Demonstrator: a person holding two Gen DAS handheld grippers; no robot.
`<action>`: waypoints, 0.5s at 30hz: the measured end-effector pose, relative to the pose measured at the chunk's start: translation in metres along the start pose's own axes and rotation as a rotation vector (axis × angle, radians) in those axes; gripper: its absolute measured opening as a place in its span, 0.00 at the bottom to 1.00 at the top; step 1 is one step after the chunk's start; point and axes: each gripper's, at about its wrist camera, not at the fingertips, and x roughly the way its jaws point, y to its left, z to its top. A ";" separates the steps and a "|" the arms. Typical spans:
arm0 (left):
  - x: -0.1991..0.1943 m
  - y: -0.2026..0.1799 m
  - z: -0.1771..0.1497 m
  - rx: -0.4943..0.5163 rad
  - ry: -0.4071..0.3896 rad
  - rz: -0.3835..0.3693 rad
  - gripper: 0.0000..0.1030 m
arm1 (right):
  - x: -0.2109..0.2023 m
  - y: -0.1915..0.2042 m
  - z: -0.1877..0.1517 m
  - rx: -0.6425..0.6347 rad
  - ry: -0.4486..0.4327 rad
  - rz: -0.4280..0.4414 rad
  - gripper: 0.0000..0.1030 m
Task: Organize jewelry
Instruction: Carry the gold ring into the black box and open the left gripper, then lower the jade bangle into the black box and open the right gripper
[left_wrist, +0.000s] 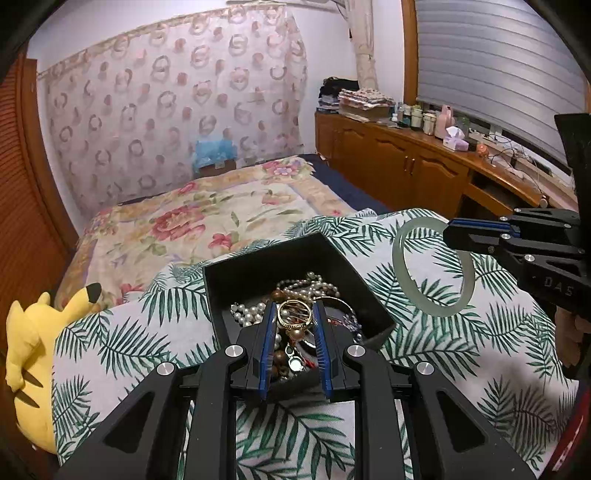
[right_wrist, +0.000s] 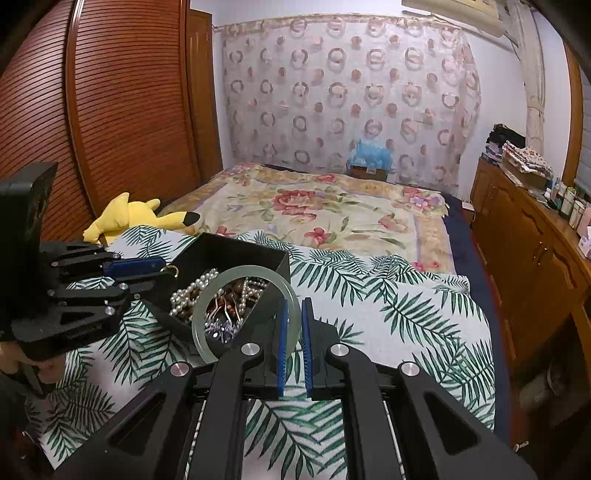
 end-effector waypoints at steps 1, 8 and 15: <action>0.002 0.001 0.001 -0.002 0.004 0.001 0.18 | 0.002 0.000 0.002 -0.001 0.002 -0.003 0.08; 0.006 0.012 -0.002 -0.040 0.007 0.022 0.34 | 0.016 0.001 0.013 -0.001 0.012 -0.010 0.08; -0.004 0.033 -0.011 -0.072 0.007 0.053 0.36 | 0.038 0.014 0.025 -0.023 0.026 -0.012 0.08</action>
